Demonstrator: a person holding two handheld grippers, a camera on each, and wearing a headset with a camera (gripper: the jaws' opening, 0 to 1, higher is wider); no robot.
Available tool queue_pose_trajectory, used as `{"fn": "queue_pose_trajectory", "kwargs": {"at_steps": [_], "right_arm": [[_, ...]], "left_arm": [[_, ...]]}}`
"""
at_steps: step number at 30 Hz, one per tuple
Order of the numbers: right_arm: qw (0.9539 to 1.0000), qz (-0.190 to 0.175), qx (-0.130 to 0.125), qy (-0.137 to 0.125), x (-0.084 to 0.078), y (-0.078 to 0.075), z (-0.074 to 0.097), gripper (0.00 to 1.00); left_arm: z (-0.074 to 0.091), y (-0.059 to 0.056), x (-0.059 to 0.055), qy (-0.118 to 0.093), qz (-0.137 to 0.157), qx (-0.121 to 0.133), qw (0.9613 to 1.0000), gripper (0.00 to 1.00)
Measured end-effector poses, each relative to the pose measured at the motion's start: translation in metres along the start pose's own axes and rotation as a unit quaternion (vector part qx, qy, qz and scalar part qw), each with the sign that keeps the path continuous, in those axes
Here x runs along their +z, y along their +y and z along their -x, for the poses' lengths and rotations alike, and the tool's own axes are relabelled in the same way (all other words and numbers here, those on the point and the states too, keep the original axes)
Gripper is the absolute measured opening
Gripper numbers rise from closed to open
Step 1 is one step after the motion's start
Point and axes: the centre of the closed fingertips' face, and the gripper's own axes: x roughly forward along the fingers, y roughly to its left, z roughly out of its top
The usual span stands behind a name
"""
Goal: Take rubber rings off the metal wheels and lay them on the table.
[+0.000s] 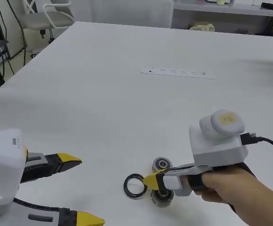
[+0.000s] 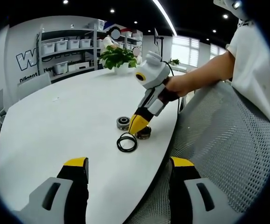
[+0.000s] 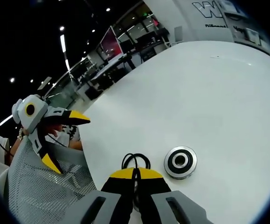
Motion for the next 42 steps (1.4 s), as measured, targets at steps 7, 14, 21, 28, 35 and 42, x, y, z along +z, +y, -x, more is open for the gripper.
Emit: {"fn": "queue_pose_trajectory", "kwargs": {"at_steps": [7,14,21,28,35,42], "right_arm": [[1.0,0.008,-0.003,-0.001,0.0006,-0.0006,-0.0004,0.0],[0.9999,0.008,-0.008,-0.001,0.0002,-0.0033,-0.0002,0.0],[0.9999,0.012,-0.009,-0.001,0.0007,-0.0037,-0.0006,0.0],[0.9999,0.012,-0.011,-0.003,0.0013,-0.0046,-0.0005,0.0],[0.9997,0.016,-0.015,-0.006,0.0031,-0.0062,0.0003,0.01],[0.9997,0.016,-0.019,-0.009,0.0054,-0.008,0.002,0.0]], "left_arm": [[-0.0003,-0.0001,-0.0008,0.001,0.003,-0.002,1.0,0.67],[-0.0004,-0.0005,-0.0003,0.0,0.003,-0.003,1.0,0.67],[-0.0004,-0.0004,0.0002,-0.001,0.004,-0.003,1.0,0.67],[-0.0003,-0.0005,0.0002,-0.001,0.004,-0.003,1.0,0.67],[-0.0003,-0.0006,0.0,0.0,0.003,-0.003,1.0,0.67],[-0.0003,-0.0005,0.0002,-0.001,0.003,-0.003,1.0,0.67]]}}
